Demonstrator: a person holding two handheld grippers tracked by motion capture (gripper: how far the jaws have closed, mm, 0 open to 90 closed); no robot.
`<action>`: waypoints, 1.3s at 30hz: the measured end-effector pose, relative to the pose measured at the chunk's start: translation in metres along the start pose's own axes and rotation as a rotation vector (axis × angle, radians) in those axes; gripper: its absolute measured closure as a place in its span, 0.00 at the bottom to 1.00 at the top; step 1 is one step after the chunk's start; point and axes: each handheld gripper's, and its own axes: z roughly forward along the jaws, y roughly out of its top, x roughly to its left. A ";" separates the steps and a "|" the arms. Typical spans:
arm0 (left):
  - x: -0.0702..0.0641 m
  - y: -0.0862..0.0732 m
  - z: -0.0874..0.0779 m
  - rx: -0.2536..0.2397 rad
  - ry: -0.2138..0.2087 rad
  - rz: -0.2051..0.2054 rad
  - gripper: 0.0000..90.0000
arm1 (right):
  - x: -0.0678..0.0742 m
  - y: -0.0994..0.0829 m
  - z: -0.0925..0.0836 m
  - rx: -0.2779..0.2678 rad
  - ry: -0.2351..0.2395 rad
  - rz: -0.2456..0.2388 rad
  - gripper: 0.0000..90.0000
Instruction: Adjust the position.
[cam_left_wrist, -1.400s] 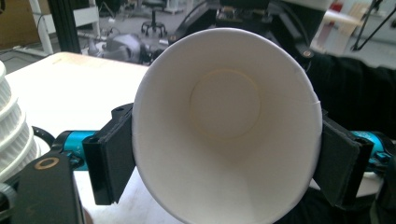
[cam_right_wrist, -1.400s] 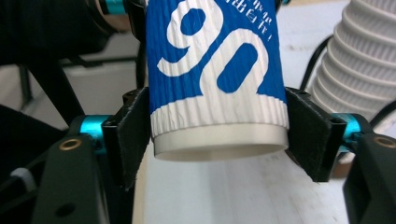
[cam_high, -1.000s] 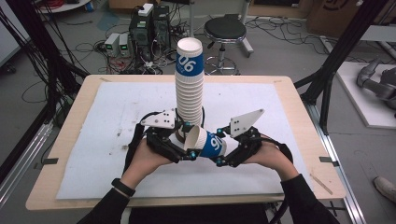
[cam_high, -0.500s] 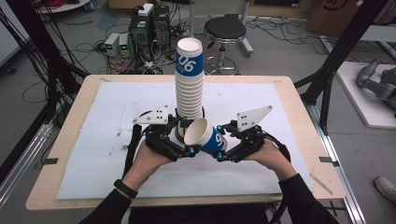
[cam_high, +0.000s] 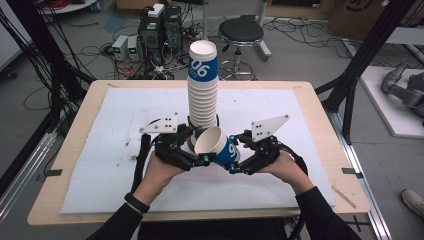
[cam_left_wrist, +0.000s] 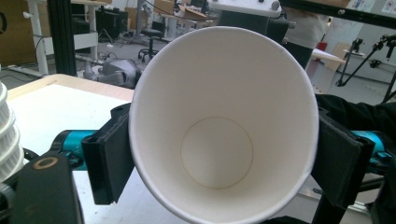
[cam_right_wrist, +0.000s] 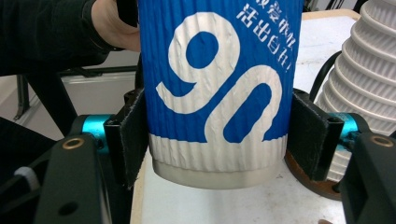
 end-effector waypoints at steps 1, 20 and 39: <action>0.000 0.000 0.000 0.000 0.000 0.000 0.21 | 0.000 0.000 0.000 0.000 0.000 0.000 0.33; -0.004 0.007 0.000 0.040 0.006 0.039 0.23 | 0.004 0.002 0.017 0.036 0.002 0.025 0.25; -0.007 0.005 0.003 -0.076 -0.020 -0.034 0.18 | 0.007 -0.001 0.015 -0.118 -0.001 0.018 0.33</action>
